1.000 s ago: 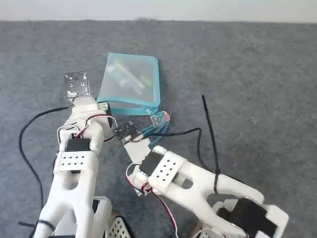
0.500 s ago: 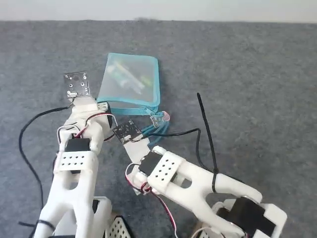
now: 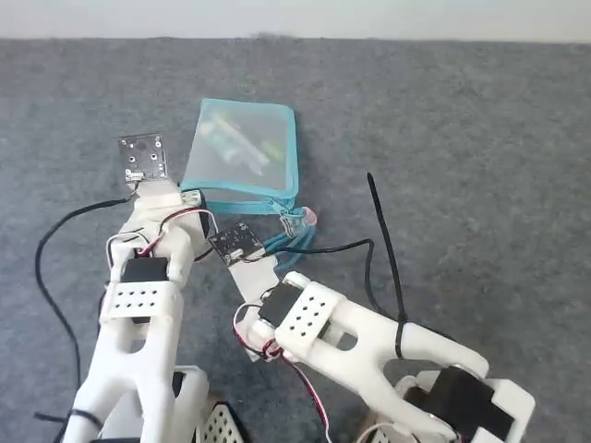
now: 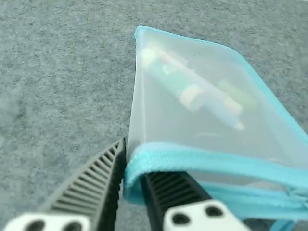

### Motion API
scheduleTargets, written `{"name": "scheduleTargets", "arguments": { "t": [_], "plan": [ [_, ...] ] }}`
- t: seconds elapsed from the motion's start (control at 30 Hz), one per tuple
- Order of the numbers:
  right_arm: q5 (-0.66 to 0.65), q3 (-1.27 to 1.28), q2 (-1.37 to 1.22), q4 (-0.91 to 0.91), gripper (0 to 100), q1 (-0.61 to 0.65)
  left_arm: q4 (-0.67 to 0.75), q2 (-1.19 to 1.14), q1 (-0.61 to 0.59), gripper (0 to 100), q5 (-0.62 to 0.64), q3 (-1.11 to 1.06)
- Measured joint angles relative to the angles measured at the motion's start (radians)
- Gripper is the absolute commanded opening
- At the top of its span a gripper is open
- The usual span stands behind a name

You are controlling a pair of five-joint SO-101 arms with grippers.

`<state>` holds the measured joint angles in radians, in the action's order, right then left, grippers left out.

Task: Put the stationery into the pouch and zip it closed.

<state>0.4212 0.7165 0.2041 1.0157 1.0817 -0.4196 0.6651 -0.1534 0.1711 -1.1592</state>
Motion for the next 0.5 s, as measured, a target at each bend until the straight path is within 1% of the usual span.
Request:
{"name": "scheduleTargets", "arguments": {
  "t": [0.33,0.4,0.5],
  "plan": [
    [0.000,0.055,-0.071,-0.091,21.7,0.003,0.000,0.000,0.000,1,0.000,0.000],
    [0.000,0.055,-0.072,-0.091,18.0,0.005,0.000,0.000,0.000,1,0.000,0.000],
    [-0.011,0.058,-0.072,-0.091,8.1,-0.012,0.000,0.000,0.000,1,0.000,0.000]
  ]
}}
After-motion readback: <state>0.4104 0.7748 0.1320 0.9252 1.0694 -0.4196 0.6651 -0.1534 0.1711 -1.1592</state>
